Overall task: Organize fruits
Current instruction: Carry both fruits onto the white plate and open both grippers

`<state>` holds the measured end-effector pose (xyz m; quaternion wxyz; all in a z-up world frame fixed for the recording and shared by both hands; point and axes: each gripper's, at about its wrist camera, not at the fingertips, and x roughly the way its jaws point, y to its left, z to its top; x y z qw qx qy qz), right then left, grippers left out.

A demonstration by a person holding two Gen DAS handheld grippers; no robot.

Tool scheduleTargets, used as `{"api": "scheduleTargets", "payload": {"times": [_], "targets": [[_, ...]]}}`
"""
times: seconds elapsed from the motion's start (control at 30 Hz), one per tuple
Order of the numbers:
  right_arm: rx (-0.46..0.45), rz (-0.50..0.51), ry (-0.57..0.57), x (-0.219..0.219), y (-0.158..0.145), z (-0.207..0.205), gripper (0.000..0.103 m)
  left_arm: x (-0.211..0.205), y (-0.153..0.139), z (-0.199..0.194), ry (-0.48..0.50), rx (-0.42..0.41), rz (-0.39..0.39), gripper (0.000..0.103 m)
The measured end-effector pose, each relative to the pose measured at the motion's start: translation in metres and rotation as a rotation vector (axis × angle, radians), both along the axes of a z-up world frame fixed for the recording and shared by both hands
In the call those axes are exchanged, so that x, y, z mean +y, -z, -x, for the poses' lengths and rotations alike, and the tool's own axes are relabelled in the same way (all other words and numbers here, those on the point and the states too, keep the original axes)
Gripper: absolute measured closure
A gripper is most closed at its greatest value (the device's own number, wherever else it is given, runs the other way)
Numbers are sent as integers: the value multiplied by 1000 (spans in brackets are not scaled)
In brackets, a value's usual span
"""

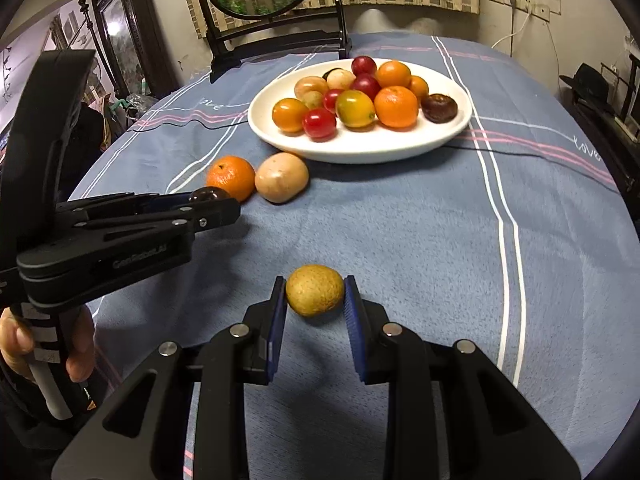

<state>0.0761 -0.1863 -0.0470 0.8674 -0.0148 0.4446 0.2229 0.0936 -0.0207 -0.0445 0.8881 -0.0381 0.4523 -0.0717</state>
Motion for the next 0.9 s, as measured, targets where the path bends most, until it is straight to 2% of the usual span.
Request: {"api": "scheduleTargets", "payload": {"times": [0.47,0.67,0.77,0.9], "targets": [[-46,27,-14,12,-26,-20,74,16,-27,-4,13,-34,38,71],[-77,56,-29,12,-53,-72,74,24,-52,-58,5,-47,8,71],[-48,69,-29,16,-50,-115,74,27,-55,-100,-7,-34,3,71],[-33,90,22,12,-42,-151,74,24,-45,-150,-22,-5,-20,71]]}}
